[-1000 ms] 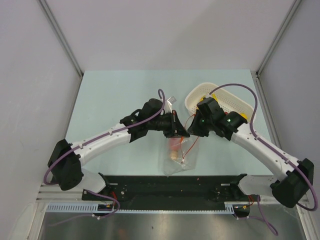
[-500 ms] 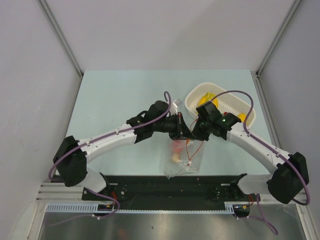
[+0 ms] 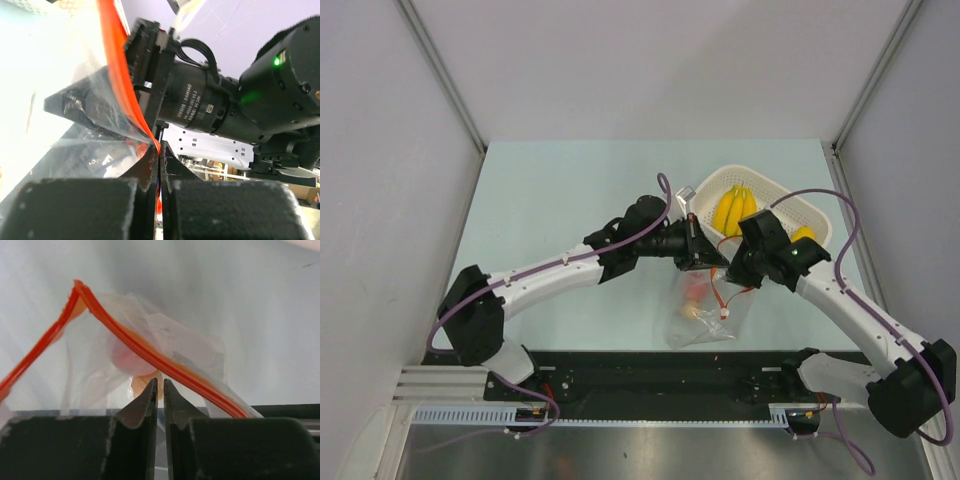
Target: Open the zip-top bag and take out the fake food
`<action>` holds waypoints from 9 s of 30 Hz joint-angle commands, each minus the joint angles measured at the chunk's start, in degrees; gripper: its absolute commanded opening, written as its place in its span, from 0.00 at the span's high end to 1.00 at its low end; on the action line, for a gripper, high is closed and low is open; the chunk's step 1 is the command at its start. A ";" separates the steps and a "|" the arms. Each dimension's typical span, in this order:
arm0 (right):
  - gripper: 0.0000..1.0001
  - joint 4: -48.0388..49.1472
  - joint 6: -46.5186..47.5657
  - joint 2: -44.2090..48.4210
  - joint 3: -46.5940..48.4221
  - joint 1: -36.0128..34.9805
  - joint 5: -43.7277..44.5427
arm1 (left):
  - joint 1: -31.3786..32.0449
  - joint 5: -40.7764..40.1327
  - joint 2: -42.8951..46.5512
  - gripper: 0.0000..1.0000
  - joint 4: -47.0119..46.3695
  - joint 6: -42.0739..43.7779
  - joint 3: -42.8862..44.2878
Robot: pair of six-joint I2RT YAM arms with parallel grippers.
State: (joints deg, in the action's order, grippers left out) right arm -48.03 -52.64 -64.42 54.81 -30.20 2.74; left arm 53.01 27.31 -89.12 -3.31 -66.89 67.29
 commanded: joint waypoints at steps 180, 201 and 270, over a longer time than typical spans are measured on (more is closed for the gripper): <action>0.62 26.94 5.18 -18.64 -10.16 -9.36 -26.82 | -5.90 -11.23 2.37 1.00 17.99 24.09 -27.38; 0.48 24.91 7.91 -16.69 -10.16 -2.50 -31.22 | -9.24 -6.40 12.12 0.41 23.96 30.33 -23.60; 0.72 2.16 20.91 2.46 -8.76 16.11 -35.44 | -8.45 -7.44 -0.97 0.84 17.19 26.02 -25.28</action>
State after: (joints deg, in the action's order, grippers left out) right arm -38.89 -35.70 -66.46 43.64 -20.12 -32.27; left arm 44.91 24.12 -91.07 11.09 -43.51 39.99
